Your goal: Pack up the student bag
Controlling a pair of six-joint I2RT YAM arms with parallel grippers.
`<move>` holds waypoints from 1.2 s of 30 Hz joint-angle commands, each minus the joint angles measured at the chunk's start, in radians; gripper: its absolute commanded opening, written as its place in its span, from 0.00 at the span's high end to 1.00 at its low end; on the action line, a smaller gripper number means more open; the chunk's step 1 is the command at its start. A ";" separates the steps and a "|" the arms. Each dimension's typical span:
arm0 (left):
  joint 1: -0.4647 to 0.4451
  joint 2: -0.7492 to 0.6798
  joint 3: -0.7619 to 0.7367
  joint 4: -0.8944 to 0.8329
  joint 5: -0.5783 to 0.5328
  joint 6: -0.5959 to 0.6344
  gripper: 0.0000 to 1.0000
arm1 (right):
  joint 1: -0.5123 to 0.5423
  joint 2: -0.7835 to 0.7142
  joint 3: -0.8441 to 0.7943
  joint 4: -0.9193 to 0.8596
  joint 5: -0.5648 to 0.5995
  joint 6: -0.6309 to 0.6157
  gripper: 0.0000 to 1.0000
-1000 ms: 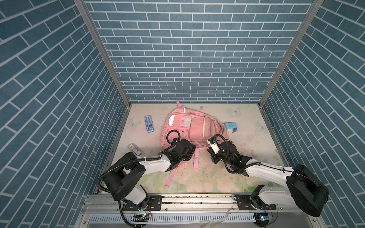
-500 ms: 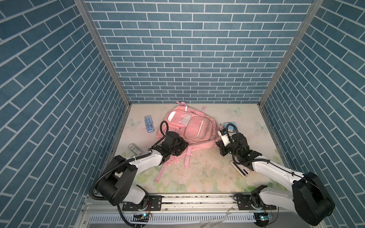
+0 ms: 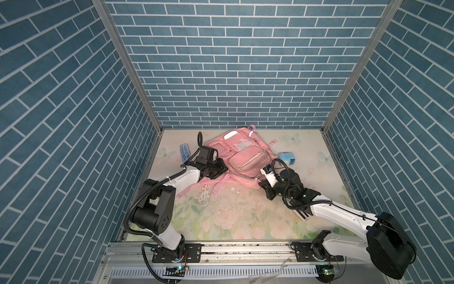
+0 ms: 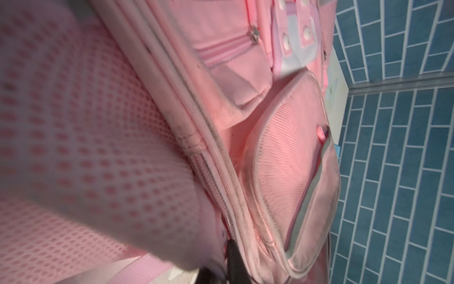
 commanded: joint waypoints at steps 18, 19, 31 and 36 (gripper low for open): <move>-0.434 -0.151 -0.235 0.380 -0.360 -0.728 0.46 | 0.050 0.027 -0.042 0.187 -0.009 0.013 1.00; -0.445 -0.135 -0.218 0.371 -0.373 -0.732 0.46 | 0.051 0.022 -0.048 0.191 -0.006 0.013 1.00; -0.467 -0.027 -0.222 0.440 -0.446 -0.801 0.77 | 0.093 -0.016 -0.098 0.196 0.083 -0.007 1.00; -0.446 -0.054 -0.280 0.464 -0.402 -0.783 1.00 | 0.091 -0.069 -0.112 0.169 0.193 0.007 1.00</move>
